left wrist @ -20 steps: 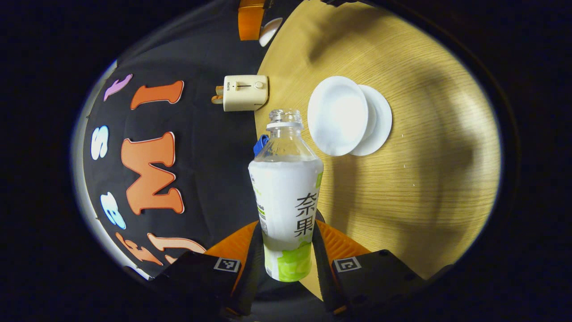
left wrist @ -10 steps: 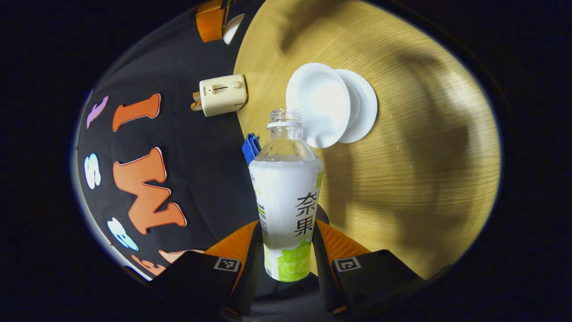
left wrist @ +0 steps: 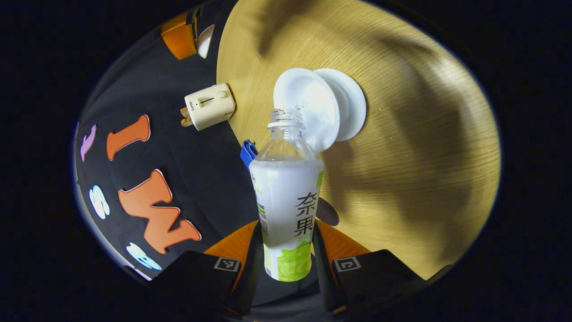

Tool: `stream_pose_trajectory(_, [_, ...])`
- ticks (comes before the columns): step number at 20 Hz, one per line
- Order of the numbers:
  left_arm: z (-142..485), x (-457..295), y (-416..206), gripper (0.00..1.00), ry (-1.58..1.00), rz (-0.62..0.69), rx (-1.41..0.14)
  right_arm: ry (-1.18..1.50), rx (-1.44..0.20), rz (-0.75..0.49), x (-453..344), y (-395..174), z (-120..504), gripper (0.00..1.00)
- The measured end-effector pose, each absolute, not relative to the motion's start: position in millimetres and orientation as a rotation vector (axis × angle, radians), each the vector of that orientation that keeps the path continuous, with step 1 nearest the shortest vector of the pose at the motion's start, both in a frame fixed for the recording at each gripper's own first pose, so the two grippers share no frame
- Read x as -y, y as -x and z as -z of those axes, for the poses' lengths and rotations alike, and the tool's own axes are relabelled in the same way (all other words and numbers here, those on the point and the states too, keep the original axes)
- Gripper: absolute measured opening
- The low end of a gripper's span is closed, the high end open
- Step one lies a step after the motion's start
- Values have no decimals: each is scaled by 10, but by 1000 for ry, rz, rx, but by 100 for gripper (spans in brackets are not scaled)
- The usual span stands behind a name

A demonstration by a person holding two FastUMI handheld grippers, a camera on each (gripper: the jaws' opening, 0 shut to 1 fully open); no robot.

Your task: Open the teacup lid with one hand, grasp the water bottle and pour water into the teacup with the other hand; after pouring, place the water bottle on the coaster and then close the teacup lid.

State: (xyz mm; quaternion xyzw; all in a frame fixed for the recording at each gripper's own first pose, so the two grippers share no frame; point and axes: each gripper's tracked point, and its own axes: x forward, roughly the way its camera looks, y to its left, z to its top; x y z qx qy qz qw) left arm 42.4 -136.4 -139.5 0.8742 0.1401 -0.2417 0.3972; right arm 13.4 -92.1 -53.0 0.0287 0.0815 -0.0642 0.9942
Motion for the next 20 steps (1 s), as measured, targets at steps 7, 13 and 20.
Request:
stream_pose_trajectory(7, [1246, 1526, -480, 62, -2307, 604, -290, -58, -165, 131, 933, -137, 535, 19])
stream_pose_trajectory(13, [1169, 1596, -488, 60, -2430, 611, -260, -56, -168, 131, 939, -136, 546, 18])
stream_pose_trajectory(20, [1048, 1708, -539, 60, -2550, 574, -201, -54, -171, 132, 953, -140, 556, 19])
